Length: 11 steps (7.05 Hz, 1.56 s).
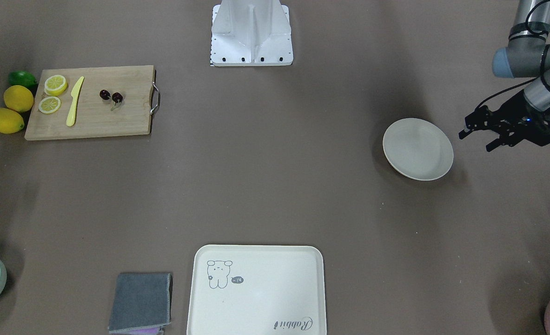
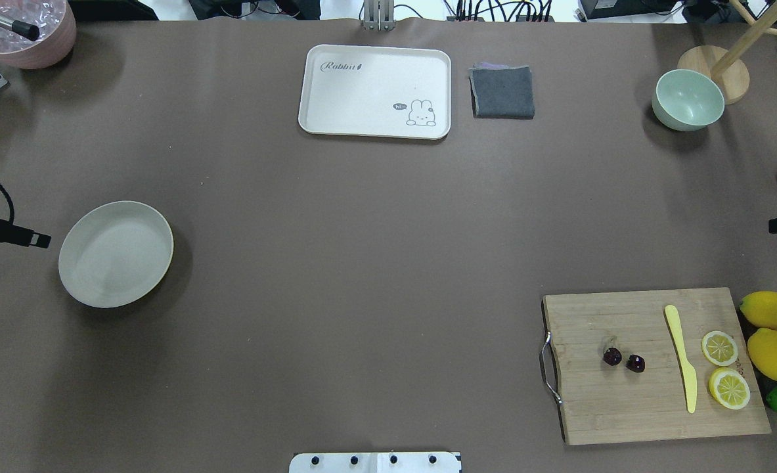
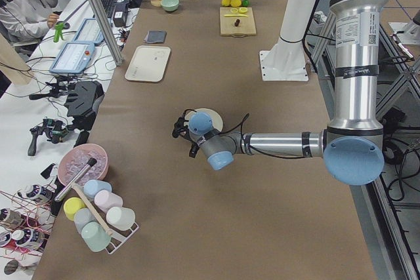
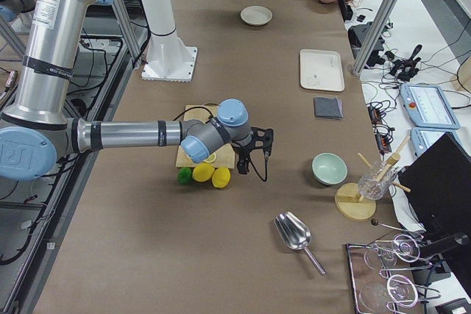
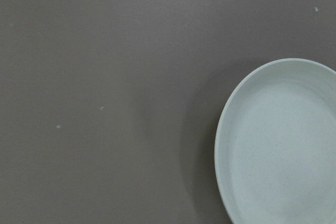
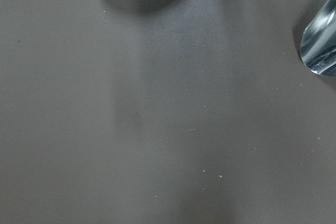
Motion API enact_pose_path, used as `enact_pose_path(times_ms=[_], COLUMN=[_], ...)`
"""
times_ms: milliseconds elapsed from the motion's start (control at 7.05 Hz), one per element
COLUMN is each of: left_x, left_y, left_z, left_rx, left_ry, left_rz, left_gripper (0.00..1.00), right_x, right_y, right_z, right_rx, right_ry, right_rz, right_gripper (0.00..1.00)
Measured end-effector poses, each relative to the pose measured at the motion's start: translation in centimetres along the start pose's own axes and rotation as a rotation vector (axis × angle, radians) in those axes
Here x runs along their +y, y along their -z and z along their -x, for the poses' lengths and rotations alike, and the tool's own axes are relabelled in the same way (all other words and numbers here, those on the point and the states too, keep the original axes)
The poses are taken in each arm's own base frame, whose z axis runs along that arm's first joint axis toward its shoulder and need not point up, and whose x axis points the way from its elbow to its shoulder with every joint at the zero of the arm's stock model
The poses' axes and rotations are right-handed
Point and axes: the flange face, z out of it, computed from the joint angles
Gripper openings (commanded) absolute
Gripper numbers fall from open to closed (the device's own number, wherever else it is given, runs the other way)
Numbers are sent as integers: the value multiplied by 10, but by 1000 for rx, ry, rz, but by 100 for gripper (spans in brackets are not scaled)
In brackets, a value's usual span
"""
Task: Place red cherry on plate
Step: 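Push the white plate with the left gripper toward the table center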
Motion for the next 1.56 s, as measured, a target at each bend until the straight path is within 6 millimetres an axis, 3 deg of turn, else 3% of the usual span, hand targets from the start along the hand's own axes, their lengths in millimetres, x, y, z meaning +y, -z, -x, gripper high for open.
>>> enact_pose_path(times_ms=[142,284,567,851,1418,1560], left_x=[-3,-3,-1,0,1,1], left_y=[-15,-23,-29,-31,-31,-31], left_z=[-12,-17,-17,-18,-16,-16], left_rx=[3,4,5,6,3,3], left_ry=[9,13,13,12,13,13], left_rz=[-2,1,8,10,12,12], left_gripper=[51,40,33,10,9,0], right_x=[2,3,3,4,3,3], right_y=[-3,-4,-5,-5,-5,-5], right_z=[5,8,9,10,10,9], right_rx=[-1,-1,-2,-3,-3,-2], right_ry=[0,1,2,3,4,4], right_rz=[-1,-1,0,0,-1,-1], right_gripper=[100,100,100,100,100,100])
